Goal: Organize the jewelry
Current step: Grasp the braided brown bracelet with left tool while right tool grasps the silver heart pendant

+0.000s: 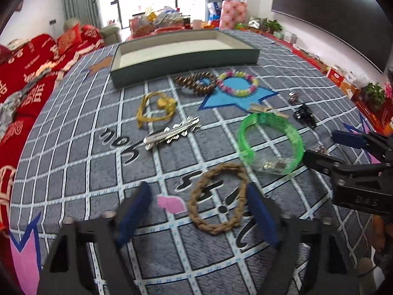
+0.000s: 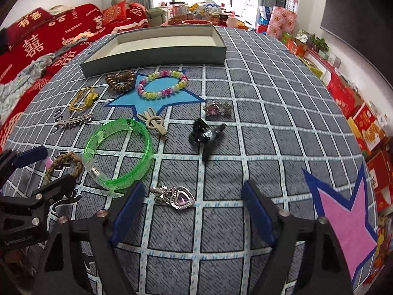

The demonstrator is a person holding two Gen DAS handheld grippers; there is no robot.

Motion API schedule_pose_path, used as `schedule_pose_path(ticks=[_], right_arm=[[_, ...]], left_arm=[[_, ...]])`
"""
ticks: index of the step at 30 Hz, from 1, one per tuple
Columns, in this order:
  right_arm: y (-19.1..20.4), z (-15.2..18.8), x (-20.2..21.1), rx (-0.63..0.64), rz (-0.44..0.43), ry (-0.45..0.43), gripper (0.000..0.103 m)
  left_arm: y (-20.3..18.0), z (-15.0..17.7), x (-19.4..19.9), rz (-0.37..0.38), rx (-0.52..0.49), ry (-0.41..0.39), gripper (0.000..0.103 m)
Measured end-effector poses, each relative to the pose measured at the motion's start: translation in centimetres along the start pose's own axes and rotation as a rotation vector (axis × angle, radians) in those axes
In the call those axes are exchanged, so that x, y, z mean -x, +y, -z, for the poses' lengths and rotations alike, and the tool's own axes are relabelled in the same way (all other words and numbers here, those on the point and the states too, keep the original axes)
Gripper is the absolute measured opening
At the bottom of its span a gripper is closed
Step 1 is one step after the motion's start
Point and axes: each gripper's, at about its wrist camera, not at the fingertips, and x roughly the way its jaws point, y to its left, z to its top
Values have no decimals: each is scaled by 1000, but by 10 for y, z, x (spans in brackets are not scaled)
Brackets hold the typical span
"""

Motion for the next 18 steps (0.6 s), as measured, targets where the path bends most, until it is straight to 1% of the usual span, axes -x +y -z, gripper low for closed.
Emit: schedule_pose_path(ticks=[1, 2, 3, 4, 5, 7, 8, 12, 13, 16, 18], right_arm=[[2, -1, 1, 8, -5, -1, 69], [4, -2, 2, 17, -9, -2, 59], [6, -2, 2, 21, -8, -2, 53], [7, -2, 3, 26, -14, -3, 40], [9, -1, 5, 30, -18, -3, 32], [10, 0, 7, 33, -10, -4, 32], [8, 2, 9, 24, -17, -7, 32], [-4, 2, 19, -49, -76, -24, 25], [-8, 1, 21, -66, -92, -24, 5], [-18, -1, 24, -129, -139, -19, 5], [-22, -2, 24, -146, -146, -21, 5]], left_arm=[[-2, -1, 1, 6, -10, -1, 73], [-4, -1, 1, 10, -17, -3, 61], [-6, -2, 2, 21, -26, -7, 53], [-7, -2, 3, 25, -33, -9, 38], [-9, -3, 3, 33, -40, -8, 25], [-9, -3, 4, 55, -33, -7, 25], [-6, -3, 6, 77, -14, -8, 24], [1, -3, 16, 112, 34, -27, 24], [2, -4, 21, 113, 39, -35, 24], [4, -6, 31, 112, 41, -54, 25], [7, -8, 38, 102, 38, -69, 25]])
